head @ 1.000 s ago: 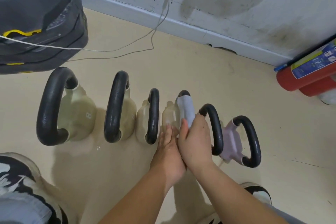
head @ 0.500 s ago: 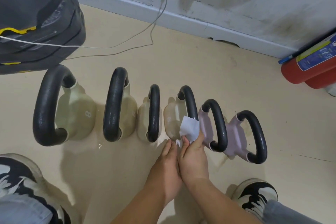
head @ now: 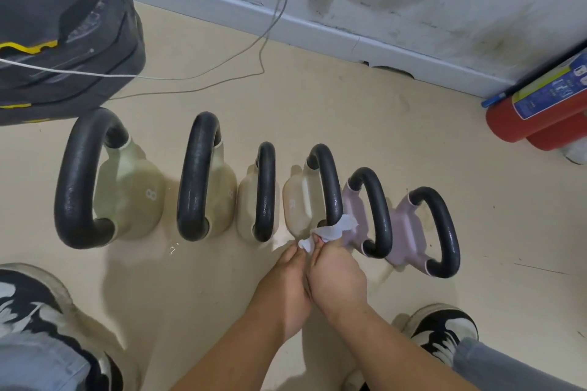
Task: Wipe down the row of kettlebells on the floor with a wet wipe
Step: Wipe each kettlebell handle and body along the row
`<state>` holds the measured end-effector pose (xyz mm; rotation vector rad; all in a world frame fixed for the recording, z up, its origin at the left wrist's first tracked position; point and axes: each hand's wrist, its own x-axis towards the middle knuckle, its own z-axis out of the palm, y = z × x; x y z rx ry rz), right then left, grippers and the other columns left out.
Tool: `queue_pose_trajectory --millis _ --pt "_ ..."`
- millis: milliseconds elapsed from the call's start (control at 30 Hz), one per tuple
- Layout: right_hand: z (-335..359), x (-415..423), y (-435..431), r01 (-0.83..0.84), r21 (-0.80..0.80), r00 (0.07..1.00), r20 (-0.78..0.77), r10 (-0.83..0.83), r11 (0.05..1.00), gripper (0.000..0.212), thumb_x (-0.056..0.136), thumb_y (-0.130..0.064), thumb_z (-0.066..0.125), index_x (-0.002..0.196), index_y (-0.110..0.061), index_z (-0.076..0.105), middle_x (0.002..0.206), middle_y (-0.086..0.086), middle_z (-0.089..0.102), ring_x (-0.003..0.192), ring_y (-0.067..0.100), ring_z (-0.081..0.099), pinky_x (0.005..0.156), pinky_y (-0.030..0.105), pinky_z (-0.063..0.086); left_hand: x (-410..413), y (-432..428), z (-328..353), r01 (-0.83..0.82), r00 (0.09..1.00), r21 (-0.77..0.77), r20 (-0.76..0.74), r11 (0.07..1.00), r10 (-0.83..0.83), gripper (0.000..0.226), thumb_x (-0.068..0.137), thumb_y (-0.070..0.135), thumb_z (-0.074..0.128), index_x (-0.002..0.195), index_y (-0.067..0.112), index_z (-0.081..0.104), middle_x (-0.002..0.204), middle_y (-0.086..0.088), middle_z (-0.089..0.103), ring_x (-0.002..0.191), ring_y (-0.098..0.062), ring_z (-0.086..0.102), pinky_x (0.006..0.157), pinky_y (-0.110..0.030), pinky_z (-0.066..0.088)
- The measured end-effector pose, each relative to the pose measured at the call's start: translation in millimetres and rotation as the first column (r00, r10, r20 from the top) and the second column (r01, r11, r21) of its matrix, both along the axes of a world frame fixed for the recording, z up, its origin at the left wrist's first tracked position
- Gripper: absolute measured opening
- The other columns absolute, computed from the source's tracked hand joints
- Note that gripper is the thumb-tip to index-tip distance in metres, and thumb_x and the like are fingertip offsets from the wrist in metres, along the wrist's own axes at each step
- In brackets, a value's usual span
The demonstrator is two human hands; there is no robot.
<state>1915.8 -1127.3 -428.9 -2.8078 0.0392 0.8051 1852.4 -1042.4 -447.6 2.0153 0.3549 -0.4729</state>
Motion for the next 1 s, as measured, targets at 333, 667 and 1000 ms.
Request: queue_pose_trajectory --millis 333,667,1000 --pt "36.8 -5.1 -13.0 0.102 0.203 0.874 -0.485 0.009 0.974 0.049 0.109 -0.038 0.025 0.1 -0.009 0.063 0.074 0.006 0.061 0.067 0.022 0.057 0.056 0.027 0.043 -6.4 13.7 29.3 0.005 0.99 -0.057 -0.14 0.998 -0.013 0.019 0.096 0.013 0.052 0.108 0.008 0.066 0.091 -0.002 0.06 0.081 -0.018 0.055 0.078 -0.029 0.051" --pt "101.1 -23.4 9.3 0.345 0.439 0.744 -0.667 0.044 0.83 0.053 0.095 -0.031 0.032 0.104 -0.002 0.075 0.089 0.017 0.077 0.071 0.026 0.068 0.061 0.032 0.051 -32.1 63.8 106.7 -0.403 0.894 -0.268 -0.319 0.875 0.314 0.043 0.087 0.058 0.061 0.079 0.017 0.074 0.073 -0.005 0.074 0.076 -0.022 0.07 0.072 -0.035 0.057" --pt "117.1 -43.1 14.2 0.619 0.578 0.707 -0.705 -0.056 0.532 0.041 0.099 -0.025 0.042 0.12 -0.004 0.071 0.102 0.016 0.077 0.081 0.027 0.073 0.077 0.042 0.06 -39.1 93.9 130.5 -0.289 0.948 -0.335 -0.232 0.897 0.219 0.012 0.091 0.016 0.067 0.097 0.011 0.076 0.089 -0.008 0.071 0.077 -0.022 0.065 0.068 -0.03 0.056"
